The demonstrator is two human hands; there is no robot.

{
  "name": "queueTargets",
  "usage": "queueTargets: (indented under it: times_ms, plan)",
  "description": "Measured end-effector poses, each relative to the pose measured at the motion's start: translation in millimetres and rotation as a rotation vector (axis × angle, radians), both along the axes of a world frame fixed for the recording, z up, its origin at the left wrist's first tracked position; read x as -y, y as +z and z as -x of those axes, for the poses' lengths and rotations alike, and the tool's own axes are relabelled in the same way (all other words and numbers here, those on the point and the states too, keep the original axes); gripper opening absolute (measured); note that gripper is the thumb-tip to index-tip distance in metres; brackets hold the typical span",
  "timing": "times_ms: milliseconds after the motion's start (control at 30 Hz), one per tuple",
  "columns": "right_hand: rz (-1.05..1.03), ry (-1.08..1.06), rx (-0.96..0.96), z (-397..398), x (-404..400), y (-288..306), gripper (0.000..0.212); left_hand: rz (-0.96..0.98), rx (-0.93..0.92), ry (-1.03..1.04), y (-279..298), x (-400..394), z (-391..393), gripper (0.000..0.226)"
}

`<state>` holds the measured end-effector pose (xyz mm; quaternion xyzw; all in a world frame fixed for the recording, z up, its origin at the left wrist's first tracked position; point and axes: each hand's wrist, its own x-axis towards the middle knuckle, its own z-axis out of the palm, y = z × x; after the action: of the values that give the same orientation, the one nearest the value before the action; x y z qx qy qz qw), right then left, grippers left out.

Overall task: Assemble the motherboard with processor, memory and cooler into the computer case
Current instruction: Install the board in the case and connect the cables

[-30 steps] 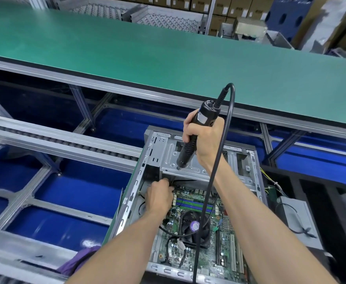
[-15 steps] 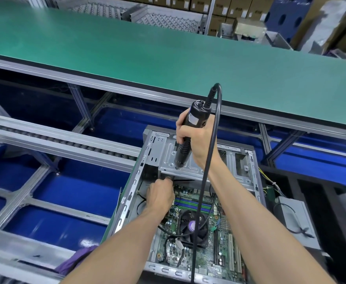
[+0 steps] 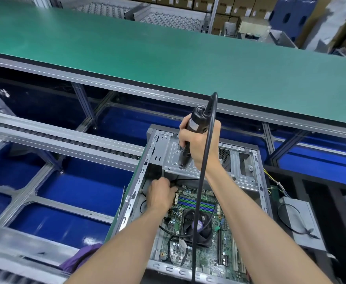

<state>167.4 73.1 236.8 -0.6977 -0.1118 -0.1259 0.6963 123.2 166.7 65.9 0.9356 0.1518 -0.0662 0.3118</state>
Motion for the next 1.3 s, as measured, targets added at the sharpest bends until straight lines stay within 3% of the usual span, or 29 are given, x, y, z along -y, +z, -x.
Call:
queueTargets:
  times_ms: [100,400,600,867,1033,1200,1300]
  plan:
    - [0.058,-0.028,0.005,-2,-3,-3,0.008,0.104,-0.028,0.061,-2,0,0,0.017]
    - [0.013,-0.032,-0.016,-6,-3,-11,0.008,0.225,-0.069,0.106,-8,-3,-1,0.015]
    - [0.094,-0.048,-0.025,-8,-4,-11,0.007,0.308,-0.068,0.145,-17,-3,-5,0.023]
    - [0.078,-0.018,-0.026,-9,-7,-16,0.006,0.300,-0.067,0.141,-17,-2,-5,0.021]
    - [-0.002,0.134,-0.041,-13,-2,-15,0.011,0.276,-0.066,0.120,-13,0,-3,0.017]
    - [0.040,-0.141,-0.029,-10,-13,-23,0.007,0.254,-0.048,0.063,-9,1,-2,0.019]
    - [0.049,0.078,-0.054,-12,-12,-18,0.009,0.255,-0.053,0.074,-8,1,-1,0.018]
